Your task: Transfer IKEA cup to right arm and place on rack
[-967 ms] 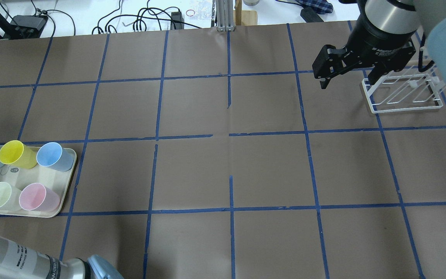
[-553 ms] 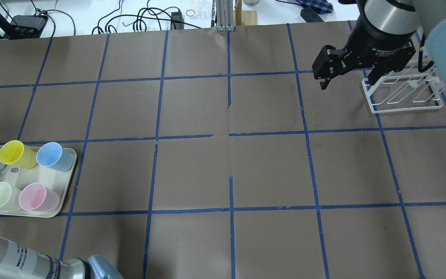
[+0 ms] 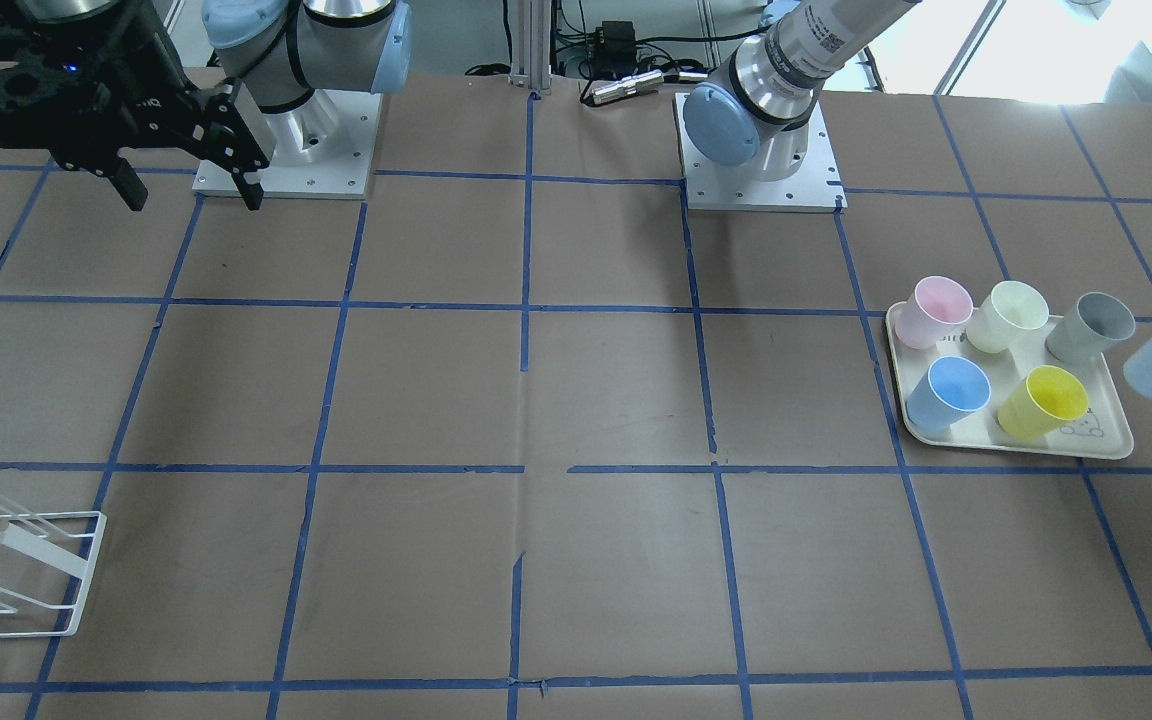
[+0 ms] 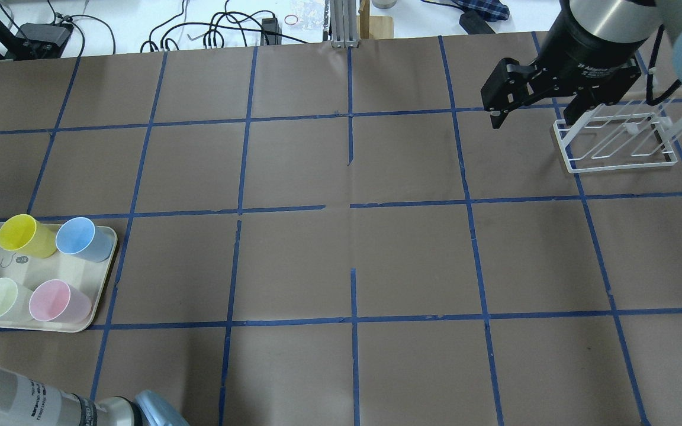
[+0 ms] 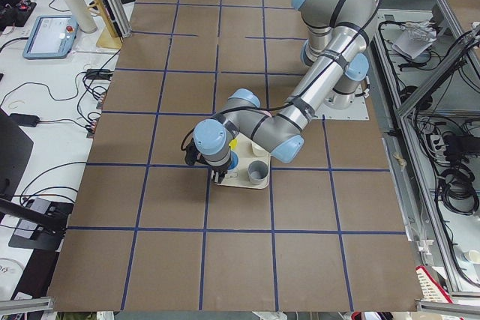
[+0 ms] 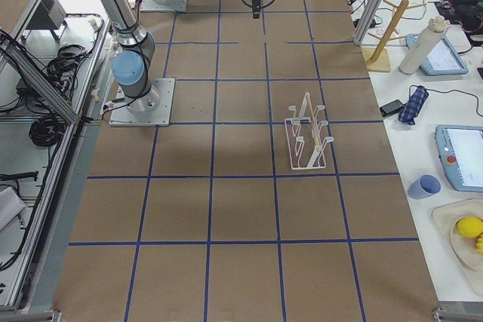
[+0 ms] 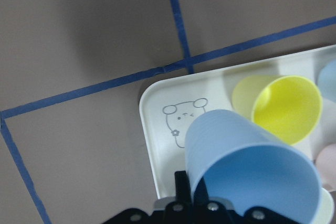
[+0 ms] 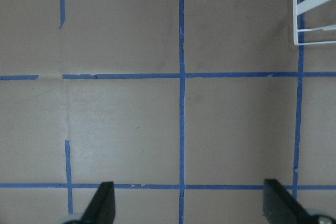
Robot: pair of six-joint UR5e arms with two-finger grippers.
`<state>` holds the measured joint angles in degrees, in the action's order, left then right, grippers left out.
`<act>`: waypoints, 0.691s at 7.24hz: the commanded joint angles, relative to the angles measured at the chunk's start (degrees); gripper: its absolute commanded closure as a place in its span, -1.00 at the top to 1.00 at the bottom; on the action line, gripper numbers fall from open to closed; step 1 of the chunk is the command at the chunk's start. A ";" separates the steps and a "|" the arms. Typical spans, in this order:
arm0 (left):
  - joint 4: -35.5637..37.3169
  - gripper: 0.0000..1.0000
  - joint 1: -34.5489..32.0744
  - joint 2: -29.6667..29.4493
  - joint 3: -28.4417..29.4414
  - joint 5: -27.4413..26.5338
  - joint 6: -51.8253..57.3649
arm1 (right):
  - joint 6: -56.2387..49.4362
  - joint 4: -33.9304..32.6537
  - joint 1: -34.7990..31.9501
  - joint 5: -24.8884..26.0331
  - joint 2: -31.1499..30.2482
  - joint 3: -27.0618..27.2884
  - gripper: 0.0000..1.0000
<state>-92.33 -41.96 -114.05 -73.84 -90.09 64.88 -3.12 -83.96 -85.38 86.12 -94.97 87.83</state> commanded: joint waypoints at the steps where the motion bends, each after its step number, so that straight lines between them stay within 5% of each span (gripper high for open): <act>1: -14.49 -1.00 -8.27 5.22 4.23 1.75 -9.00 | -2.23 9.23 5.46 -6.37 -0.83 -1.70 1.00; 5: -26.22 -1.00 -24.01 14.01 -8.20 19.32 -17.16 | -2.68 28.92 8.83 -29.65 -0.84 -1.00 1.00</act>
<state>-116.23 -60.98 -102.54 -77.12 -74.72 48.51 -5.76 -59.69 -76.66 63.10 -95.81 86.67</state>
